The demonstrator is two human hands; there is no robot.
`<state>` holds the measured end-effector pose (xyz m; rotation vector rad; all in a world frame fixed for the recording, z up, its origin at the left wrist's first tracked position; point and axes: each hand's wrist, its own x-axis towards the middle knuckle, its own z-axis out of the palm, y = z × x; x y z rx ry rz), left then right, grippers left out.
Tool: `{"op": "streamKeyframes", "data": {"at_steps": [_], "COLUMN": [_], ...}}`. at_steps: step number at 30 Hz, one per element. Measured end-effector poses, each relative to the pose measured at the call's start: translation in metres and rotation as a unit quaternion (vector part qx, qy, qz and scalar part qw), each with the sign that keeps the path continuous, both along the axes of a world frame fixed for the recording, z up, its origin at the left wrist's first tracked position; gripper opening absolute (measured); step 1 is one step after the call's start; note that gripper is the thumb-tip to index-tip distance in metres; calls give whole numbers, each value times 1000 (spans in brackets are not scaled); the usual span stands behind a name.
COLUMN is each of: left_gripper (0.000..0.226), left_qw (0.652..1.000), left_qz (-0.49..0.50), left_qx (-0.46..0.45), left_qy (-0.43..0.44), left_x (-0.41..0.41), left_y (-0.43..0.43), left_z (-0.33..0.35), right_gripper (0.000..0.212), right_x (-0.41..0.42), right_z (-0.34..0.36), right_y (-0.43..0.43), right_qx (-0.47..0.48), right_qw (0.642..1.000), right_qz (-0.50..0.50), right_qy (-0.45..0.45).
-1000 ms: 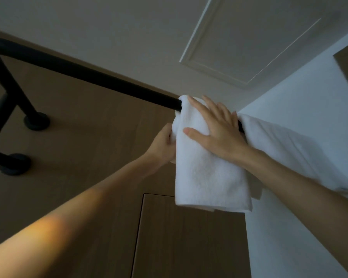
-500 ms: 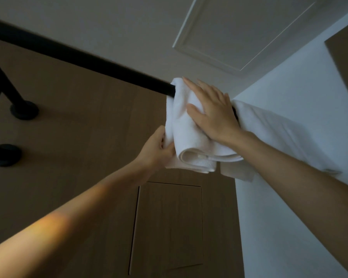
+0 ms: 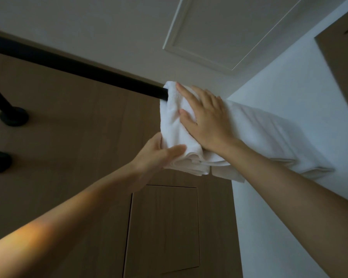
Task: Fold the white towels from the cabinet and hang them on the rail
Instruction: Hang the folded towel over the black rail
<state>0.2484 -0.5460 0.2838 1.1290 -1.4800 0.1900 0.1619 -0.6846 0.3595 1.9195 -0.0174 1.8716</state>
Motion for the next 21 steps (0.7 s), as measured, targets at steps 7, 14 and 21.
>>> {"op": "streamKeyframes", "data": {"at_steps": [7, 14, 21], "left_gripper": [48, 55, 55], "left_qw": [1000, 991, 903], "left_qz": [22, 131, 393], "left_qx": [17, -5, -96], "left_qy": [4, 5, -144], "left_x": [0, -5, -32], "left_y": [-24, -14, 29], "left_z": [3, -10, -33], "right_gripper": [57, 57, 52], "right_x": [-13, -27, -51], "right_z": [-6, -21, -75], "right_y": [-15, -8, 3], "right_qx": [24, 46, 5], "right_qw": [999, 996, 998], "right_qz": [-1, -12, 26], "right_qy": [26, 72, 63]}}
